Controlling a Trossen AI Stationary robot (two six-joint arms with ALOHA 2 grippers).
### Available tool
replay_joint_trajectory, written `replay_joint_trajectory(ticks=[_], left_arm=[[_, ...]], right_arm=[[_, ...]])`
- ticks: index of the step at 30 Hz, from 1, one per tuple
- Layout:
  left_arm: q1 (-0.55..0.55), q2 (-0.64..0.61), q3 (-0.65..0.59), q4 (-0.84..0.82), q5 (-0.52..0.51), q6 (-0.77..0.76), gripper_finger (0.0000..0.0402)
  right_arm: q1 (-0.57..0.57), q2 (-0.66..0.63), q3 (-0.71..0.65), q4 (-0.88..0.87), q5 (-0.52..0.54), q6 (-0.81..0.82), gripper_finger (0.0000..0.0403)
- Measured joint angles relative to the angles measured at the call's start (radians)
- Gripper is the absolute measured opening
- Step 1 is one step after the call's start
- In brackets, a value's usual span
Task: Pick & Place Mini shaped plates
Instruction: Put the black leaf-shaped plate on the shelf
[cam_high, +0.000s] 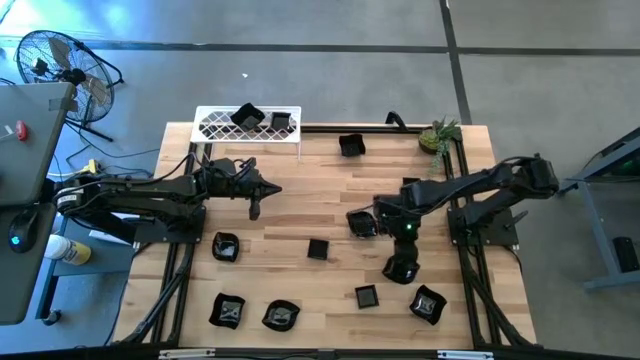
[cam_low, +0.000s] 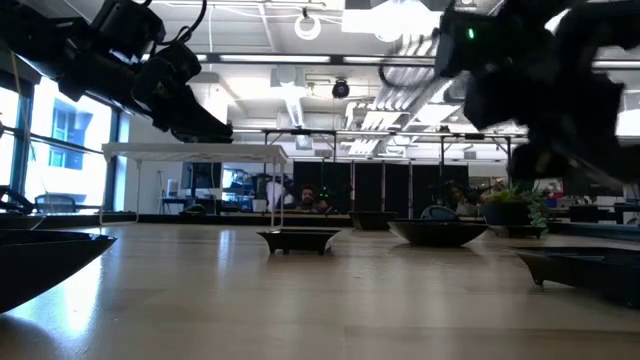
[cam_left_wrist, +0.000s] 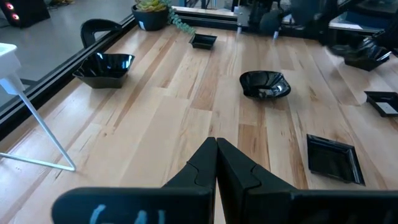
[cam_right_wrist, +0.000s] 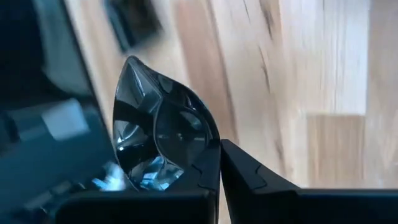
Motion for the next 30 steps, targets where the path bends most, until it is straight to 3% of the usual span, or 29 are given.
replay_joint_trajectory(ticks=[7,13,17,22,30], left_arm=[[0.0,0.0,0.0,0.008,-0.003,0.001,0.0001],[0.0,0.0,0.0,0.008,-0.01,0.004,0.0001],[0.0,0.0,0.0,0.008,-0.013,0.004,0.0001],[0.0,0.0,0.0,0.007,-0.013,0.004,0.0001],[0.0,0.0,0.0,-0.008,-0.013,-0.016,0.0001]], right_arm=[[-0.008,-0.029,0.091,0.374,0.106,0.22,0.0002],[-0.079,0.109,0.144,0.731,0.315,0.345,0.0005],[-0.155,0.253,0.244,0.748,0.452,0.424,0.0003],[-0.22,0.41,0.349,0.751,0.467,0.465,0.0004],[-0.26,0.545,0.355,0.857,0.531,0.648,0.0005]])
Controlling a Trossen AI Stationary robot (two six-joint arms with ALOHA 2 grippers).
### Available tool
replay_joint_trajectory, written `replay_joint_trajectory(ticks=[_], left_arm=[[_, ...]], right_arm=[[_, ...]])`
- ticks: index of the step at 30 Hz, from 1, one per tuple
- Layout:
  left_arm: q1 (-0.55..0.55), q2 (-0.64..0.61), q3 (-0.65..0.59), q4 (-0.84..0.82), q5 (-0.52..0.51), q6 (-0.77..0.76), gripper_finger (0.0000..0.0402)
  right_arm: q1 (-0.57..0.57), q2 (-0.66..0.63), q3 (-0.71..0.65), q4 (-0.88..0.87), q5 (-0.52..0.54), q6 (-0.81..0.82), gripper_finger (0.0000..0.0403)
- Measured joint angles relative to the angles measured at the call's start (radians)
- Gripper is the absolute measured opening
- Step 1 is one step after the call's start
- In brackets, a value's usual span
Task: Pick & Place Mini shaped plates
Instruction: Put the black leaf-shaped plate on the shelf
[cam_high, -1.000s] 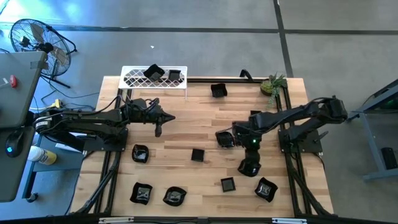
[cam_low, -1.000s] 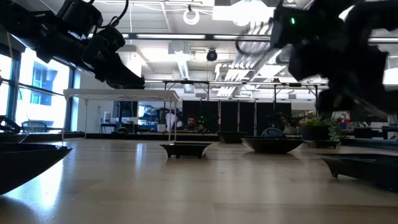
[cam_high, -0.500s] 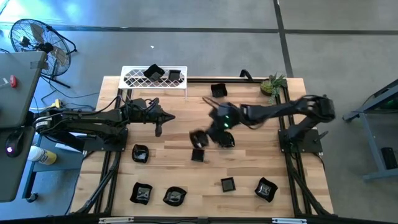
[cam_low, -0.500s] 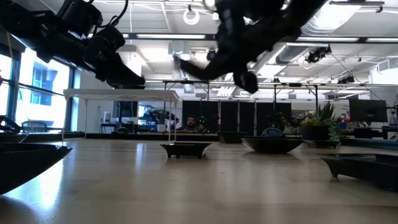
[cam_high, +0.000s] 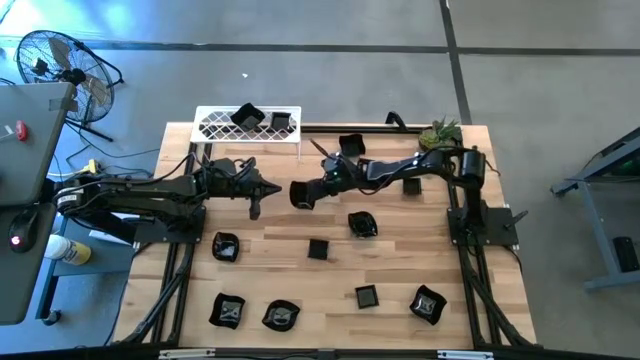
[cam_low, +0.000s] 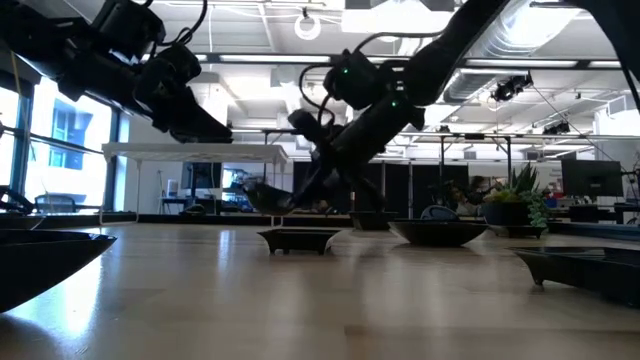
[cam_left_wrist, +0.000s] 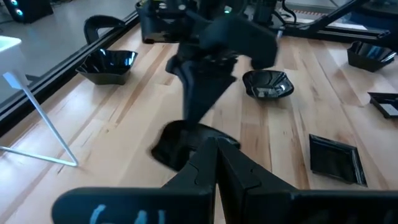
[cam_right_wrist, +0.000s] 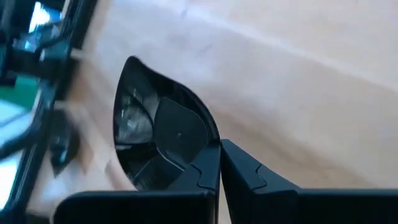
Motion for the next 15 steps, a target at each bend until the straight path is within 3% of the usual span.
replay_joint_trajectory(ticks=[10,15], left_arm=[[0.0,0.0,0.0,-0.012,-0.002,-0.044,0.0001],[0.0,0.0,0.0,-0.013,-0.008,-0.1,0.0001]], right_arm=[[-0.01,0.009,-0.001,-0.04,0.119,0.08,0.0018],[-0.012,0.009,-0.001,-0.039,0.071,0.047,0.0044]])
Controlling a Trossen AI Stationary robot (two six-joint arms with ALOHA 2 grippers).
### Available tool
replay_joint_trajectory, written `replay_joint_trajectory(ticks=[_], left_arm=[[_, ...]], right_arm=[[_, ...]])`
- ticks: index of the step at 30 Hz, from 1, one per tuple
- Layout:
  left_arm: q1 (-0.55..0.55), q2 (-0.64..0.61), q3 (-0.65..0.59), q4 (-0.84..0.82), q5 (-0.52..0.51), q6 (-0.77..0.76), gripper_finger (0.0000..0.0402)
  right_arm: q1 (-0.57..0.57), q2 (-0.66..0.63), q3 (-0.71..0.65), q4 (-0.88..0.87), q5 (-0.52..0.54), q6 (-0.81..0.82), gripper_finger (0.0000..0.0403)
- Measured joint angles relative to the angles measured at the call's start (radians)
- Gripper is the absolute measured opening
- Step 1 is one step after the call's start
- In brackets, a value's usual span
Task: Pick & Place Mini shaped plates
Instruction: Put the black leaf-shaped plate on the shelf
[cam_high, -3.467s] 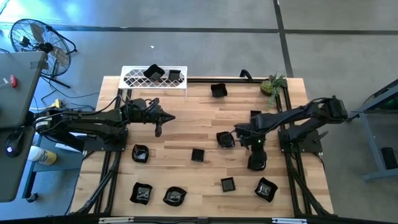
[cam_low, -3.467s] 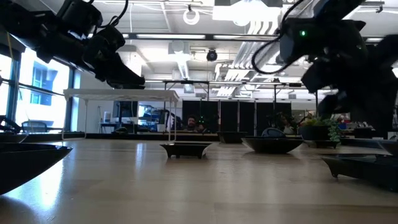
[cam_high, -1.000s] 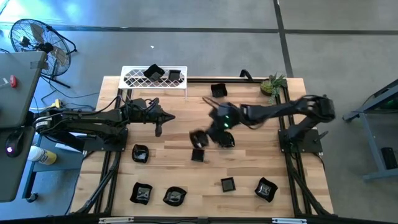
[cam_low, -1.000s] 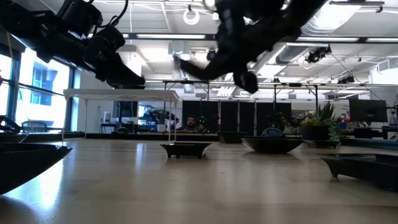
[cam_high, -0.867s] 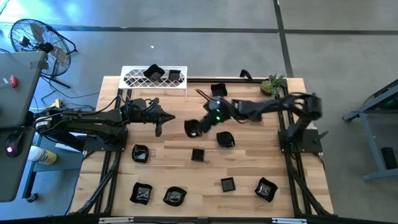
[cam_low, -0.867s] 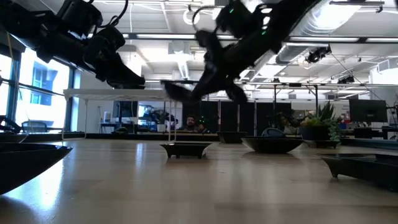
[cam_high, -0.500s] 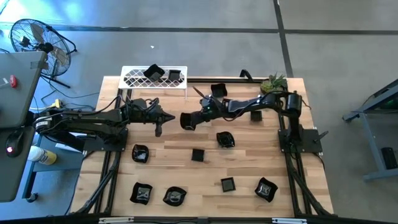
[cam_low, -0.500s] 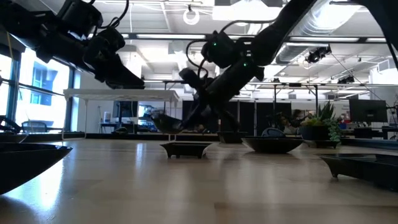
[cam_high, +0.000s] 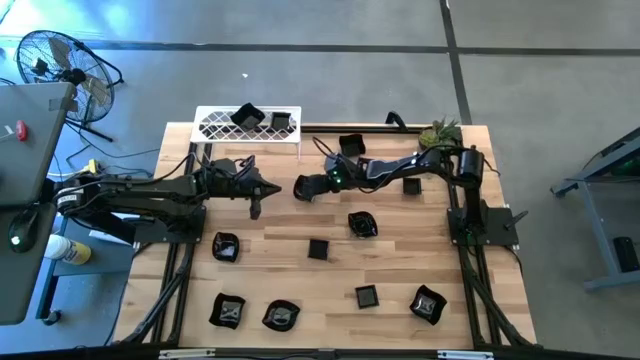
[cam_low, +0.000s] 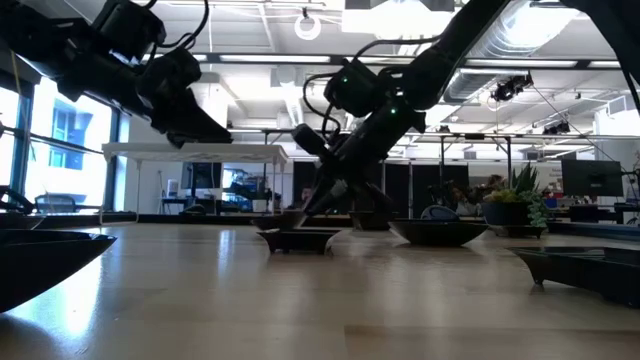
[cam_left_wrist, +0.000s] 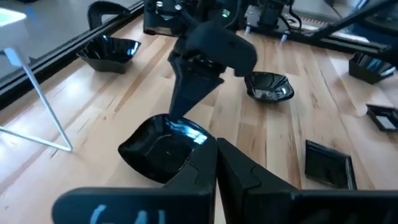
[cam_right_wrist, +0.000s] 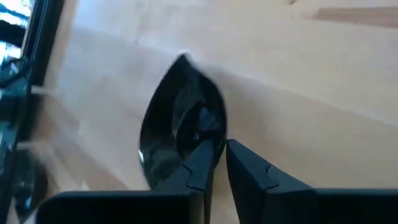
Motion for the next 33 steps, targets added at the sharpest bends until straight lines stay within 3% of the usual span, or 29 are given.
replay_joint_trajectory(ticks=[4,9,12,17,22,27,33], left_arm=[[0.0,0.0,0.0,-0.002,-0.002,-0.093,0.0001],[-0.001,0.0,0.0,-0.035,-0.003,-0.221,0.0001],[-0.014,0.001,0.0,-0.077,-0.014,-0.297,0.0001],[-0.078,0.04,0.006,-0.117,-0.162,-0.428,0.0007],[-0.101,0.137,0.093,-0.196,-0.206,-0.526,0.0057],[-0.098,0.289,0.209,-0.293,-0.237,-0.59,0.0114],[-0.098,0.449,0.345,-0.42,-0.303,-0.587,0.0123]], right_arm=[[-0.017,-0.021,-0.001,-0.025,-0.128,-0.174,0.0053],[-0.009,-0.146,-0.059,-0.014,-0.058,-0.39,0.0011],[-0.008,-0.235,-0.188,0.106,-0.051,-0.442,0.0008],[0.003,-0.353,-0.409,0.37,-0.028,-0.49,0.0003],[0.032,-0.426,-0.541,0.594,0.067,-0.549,0.0004],[0.062,-0.466,-0.595,0.692,0.118,-0.623,0.0004],[0.097,-0.483,-0.608,0.699,0.149,-0.691,0.0002]])
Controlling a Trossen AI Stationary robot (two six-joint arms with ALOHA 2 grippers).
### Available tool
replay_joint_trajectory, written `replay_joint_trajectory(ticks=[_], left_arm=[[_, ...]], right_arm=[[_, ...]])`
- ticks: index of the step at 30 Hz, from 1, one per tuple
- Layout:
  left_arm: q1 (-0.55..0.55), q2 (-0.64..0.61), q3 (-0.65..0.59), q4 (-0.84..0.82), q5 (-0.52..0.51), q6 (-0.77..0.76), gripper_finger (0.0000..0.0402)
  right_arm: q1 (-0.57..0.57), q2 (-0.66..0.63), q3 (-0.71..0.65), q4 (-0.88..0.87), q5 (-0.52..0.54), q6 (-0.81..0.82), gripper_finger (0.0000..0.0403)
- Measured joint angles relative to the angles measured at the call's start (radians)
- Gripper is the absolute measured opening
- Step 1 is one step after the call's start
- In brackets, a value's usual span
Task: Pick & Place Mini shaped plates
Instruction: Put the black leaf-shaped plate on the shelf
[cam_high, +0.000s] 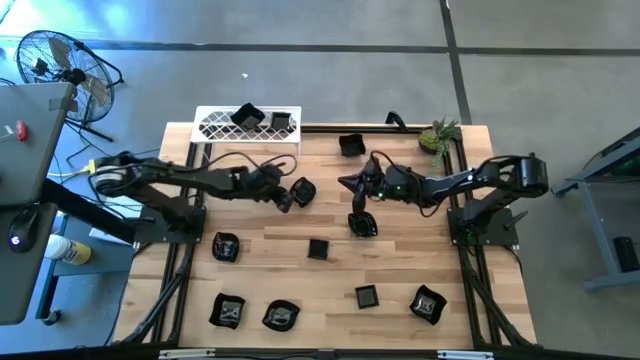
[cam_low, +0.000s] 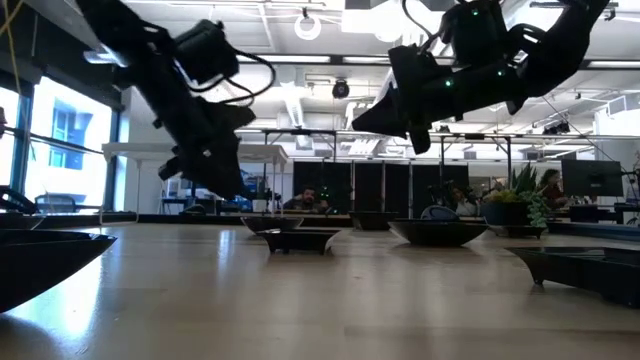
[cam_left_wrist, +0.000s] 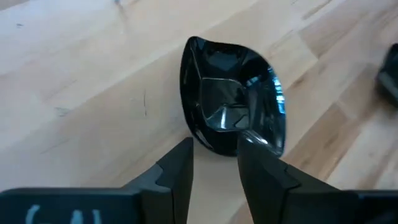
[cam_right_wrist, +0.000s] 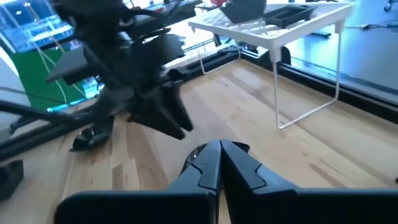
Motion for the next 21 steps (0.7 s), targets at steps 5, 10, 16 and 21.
replay_joint_trajectory(ticks=[5,10,16,21], left_arm=[[0.041,0.073,0.072,-0.055,0.027,0.026,0.0123],[0.1,0.112,0.081,-0.062,0.093,0.026,0.0123],[0.127,0.121,0.08,-0.043,0.169,0.035,0.0123],[0.131,0.121,0.08,-0.047,0.162,0.051,0.0106]], right_arm=[[0.026,0.0,0.0,0.0,0.0,-0.033,0.0005],[0.047,0.0,0.0,0.002,0.0,-0.051,0.0003],[0.068,0.0,0.0,0.003,0.008,-0.064,0.0005],[0.078,0.0,0.0,0.004,0.045,-0.081,0.0003]])
